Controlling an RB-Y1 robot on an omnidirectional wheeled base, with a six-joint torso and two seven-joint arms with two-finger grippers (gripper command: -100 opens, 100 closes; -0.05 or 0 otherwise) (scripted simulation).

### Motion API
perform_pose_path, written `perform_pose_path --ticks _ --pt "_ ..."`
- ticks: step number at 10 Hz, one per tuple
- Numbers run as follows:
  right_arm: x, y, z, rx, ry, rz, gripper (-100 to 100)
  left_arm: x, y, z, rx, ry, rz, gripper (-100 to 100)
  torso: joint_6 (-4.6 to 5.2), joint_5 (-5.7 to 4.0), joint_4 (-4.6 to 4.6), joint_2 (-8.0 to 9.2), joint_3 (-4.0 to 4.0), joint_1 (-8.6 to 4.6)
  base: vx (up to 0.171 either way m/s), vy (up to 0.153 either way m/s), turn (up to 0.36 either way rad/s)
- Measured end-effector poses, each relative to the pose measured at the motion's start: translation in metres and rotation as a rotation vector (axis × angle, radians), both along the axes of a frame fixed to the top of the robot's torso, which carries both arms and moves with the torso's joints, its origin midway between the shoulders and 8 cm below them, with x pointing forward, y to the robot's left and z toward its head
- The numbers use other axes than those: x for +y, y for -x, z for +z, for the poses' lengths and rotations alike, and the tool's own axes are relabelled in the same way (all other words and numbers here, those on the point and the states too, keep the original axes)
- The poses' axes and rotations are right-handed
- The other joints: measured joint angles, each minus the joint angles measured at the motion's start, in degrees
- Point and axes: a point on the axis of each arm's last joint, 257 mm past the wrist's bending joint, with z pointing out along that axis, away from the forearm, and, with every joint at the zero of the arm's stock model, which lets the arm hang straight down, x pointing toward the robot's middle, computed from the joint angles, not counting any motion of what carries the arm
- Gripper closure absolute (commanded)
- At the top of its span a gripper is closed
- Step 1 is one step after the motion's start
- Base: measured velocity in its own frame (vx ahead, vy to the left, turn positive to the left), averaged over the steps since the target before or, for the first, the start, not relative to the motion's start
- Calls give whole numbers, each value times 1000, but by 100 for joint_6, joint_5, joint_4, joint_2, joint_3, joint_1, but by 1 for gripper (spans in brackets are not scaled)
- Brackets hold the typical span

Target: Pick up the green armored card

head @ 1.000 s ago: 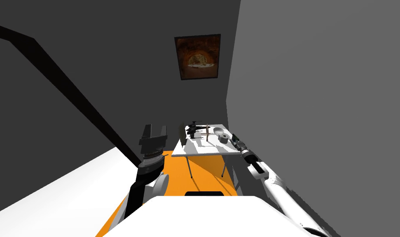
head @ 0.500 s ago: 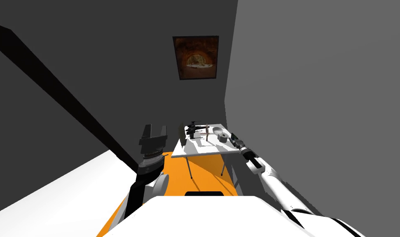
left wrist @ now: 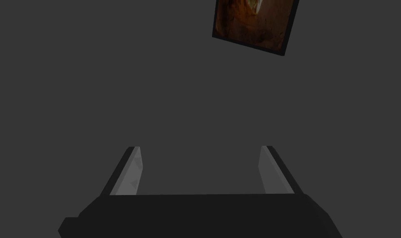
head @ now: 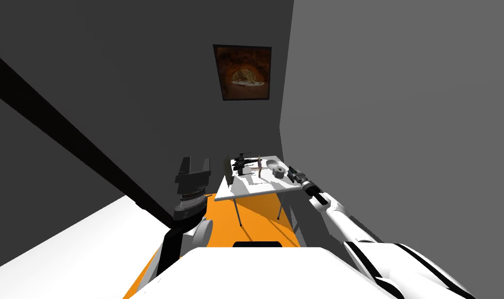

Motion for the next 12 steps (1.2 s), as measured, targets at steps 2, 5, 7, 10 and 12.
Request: perform_pose_path --ticks 2,5,7,10,12 --pt "-3 -2 -1 7 3 -2 100 0 0 0 0 0 0 0 -2 -3 -1 -1 0 -10 -2 7 -3" --pt "-4 -2 -1 6 5 -3 100 0 0 0 0 0 0 0 -5 -8 -4 -3 -3 -18 0 0 0" --pt "-4 -2 -1 6 6 -2 0 0 0 0 0 0 0 0 -3 -9 -4 -4 -3 -19 0 0 0" --pt "-5 9 -12 22 -10 -24 100 0 0 0 0 0 0 0 -29 -34 -29 -20 -24 -38 12 -66 149" --pt "1 17 -16 24 -15 -23 100 0 0 0 0 0 0 0 -24 -44 -45 -31 -38 -31 8 -28 52"
